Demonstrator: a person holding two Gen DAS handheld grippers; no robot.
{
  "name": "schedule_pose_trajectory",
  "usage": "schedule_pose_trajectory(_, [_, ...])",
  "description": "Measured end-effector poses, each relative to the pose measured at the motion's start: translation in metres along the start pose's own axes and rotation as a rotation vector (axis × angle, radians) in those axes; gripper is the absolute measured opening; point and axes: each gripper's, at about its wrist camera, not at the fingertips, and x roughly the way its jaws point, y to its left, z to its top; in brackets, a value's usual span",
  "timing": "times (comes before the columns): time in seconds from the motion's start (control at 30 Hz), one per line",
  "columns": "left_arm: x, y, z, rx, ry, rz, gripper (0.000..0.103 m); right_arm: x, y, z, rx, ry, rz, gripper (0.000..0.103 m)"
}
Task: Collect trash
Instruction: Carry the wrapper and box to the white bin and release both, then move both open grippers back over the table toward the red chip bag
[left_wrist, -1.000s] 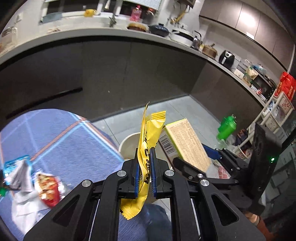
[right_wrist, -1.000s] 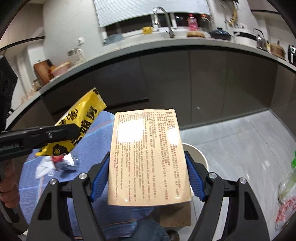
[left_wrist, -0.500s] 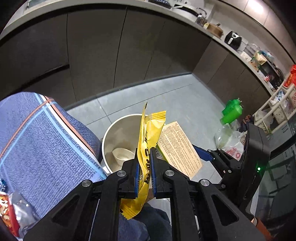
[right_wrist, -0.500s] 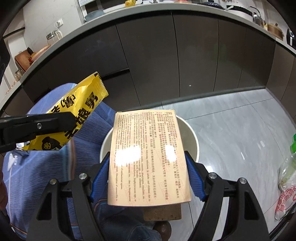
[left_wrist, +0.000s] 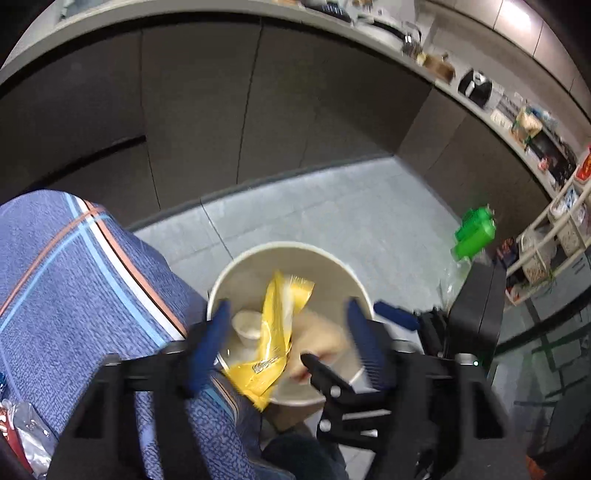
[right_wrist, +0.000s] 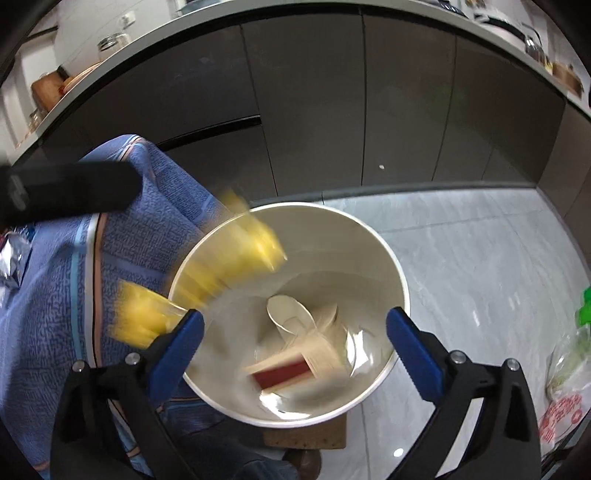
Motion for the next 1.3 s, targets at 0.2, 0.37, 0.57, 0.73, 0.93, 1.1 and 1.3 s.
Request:
schedule_pose_trajectory(0.2, [-0.017,0.008,0.000,-0.058,-0.087,0.016,0.094,-0.008,0.010,-0.001,-0.028,-0.019,-0.018,0.099])
schedule_pose_trajectory(0.37, [-0.024,0.007,0.000,-0.046,-0.088,0.037,0.094,-0.009,0.007,-0.001,-0.006,-0.016,-0.008,0.099])
schedule_pose_trajectory(0.57, [-0.041,0.004,-0.002,-0.043,-0.103,0.045,0.094,-0.019,0.007,0.006,-0.004,-0.044,-0.004,0.099])
schedule_pose_trajectory(0.73, [-0.070,0.009,-0.003,-0.061,-0.127,0.062,0.094,-0.045,0.015,0.014,0.005,-0.090,0.006,0.099])
schedule_pose_trajectory(0.93, [-0.121,0.024,-0.017,-0.102,-0.176,0.121,0.094,-0.082,0.041,0.020,-0.022,-0.159,0.033,0.099])
schedule_pose_trajectory(1.1, [-0.162,0.046,-0.035,-0.160,-0.198,0.178,0.094,-0.109,0.073,0.026,-0.074,-0.190,0.051,0.100])
schedule_pose_trajectory(1.3, [-0.204,0.075,-0.067,-0.233,-0.194,0.273,0.094,-0.130,0.117,0.027,-0.137,-0.203,0.103,0.100])
